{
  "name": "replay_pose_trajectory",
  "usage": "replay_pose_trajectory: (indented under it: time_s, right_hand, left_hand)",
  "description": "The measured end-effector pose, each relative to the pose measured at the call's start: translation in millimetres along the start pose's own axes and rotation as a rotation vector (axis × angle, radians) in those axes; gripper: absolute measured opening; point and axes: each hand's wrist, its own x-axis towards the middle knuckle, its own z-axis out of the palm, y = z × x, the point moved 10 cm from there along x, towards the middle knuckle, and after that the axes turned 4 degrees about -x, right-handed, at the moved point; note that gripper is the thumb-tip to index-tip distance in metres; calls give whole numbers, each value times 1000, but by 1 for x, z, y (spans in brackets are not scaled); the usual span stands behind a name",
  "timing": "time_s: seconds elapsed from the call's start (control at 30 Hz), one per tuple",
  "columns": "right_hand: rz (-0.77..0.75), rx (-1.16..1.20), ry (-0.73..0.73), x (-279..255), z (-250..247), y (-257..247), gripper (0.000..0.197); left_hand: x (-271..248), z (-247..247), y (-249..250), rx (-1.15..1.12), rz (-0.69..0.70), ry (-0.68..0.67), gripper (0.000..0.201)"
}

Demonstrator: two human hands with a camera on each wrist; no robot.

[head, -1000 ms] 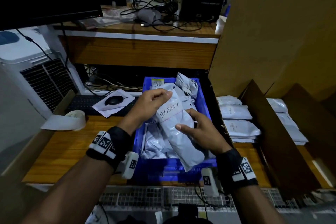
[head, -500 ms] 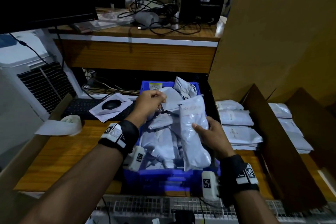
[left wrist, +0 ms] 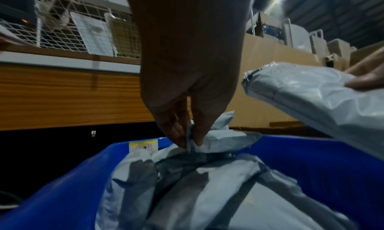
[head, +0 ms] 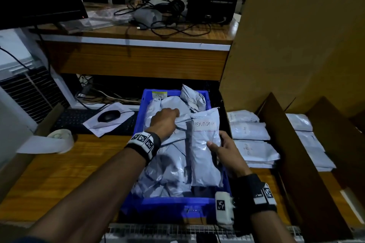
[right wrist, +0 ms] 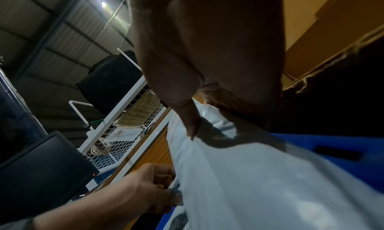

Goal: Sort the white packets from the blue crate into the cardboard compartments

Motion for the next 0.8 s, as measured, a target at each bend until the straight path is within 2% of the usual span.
replay_pose_trajectory:
  time_s: [0.1,0.17,0.33,0.5,0.6,0.8]
  right_hand:
    - [-14,5,12,3,-5,-7,23]
    - [-26,25,28,6,-7,-15,25]
    - [-65,94,77,9,-12,-31,29]
    - [-116,169,143,11,-13,-47,25]
    - [-120,142,164,6,-10,-54,22]
    - [-111,150,139,-10,3,-58,24]
  left_hand:
    - [-1,-19,-1,-91,17,62,27]
    - [-4,-43,-3,-213,46,150,23]
    - [-15,-106,-20,-784,44,320,5]
    - [-36,-146,-35,-1216,56,454,13]
    - [-42,-145,-41,-1357,0,429,18]
    - [-50,-112,-55,-1430,-107,347,17]
